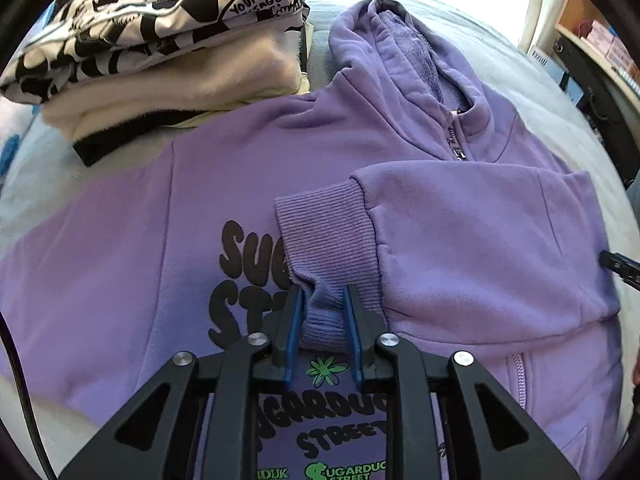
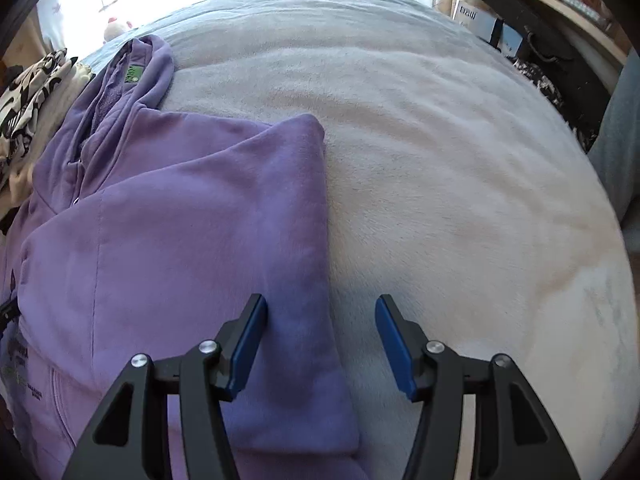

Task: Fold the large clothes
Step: 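Grasp the folded cuff with the left gripper and straighten it along the front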

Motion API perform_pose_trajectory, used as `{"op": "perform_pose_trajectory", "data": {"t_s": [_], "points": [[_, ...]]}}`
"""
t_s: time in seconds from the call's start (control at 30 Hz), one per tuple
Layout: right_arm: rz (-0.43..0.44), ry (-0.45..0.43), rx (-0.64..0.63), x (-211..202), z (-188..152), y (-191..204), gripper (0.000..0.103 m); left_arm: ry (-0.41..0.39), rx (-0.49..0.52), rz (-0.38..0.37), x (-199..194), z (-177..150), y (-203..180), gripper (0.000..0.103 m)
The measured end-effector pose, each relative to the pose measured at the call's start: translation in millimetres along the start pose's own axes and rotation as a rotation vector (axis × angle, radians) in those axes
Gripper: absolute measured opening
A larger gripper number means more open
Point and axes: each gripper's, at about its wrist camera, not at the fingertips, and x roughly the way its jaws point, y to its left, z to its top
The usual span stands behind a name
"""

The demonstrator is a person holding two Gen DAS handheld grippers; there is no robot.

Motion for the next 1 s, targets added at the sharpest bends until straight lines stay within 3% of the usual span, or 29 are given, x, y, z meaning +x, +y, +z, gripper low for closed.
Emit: {"op": "perform_pose_trajectory", "data": {"t_s": [0.27, 0.4, 1.0], "points": [[-0.015, -0.002, -0.029, -28.9, -12.9, 15.4, 0.057, -0.031, 0.011, 0.008, -22.9, -5.7, -1.8, 0.026], [-0.003, -0.009, -0.028, -45.5, -19.3, 21.2, 0.057, -0.009, -0.02, -0.022, -37.2, -9.2, 3.6, 0.026], [0.022, -0.094, -0.084, -114.8, -56.6, 51.7, 0.057, -0.067, -0.023, 0.018, -103.4, -38.9, -14.4, 0.03]]}}
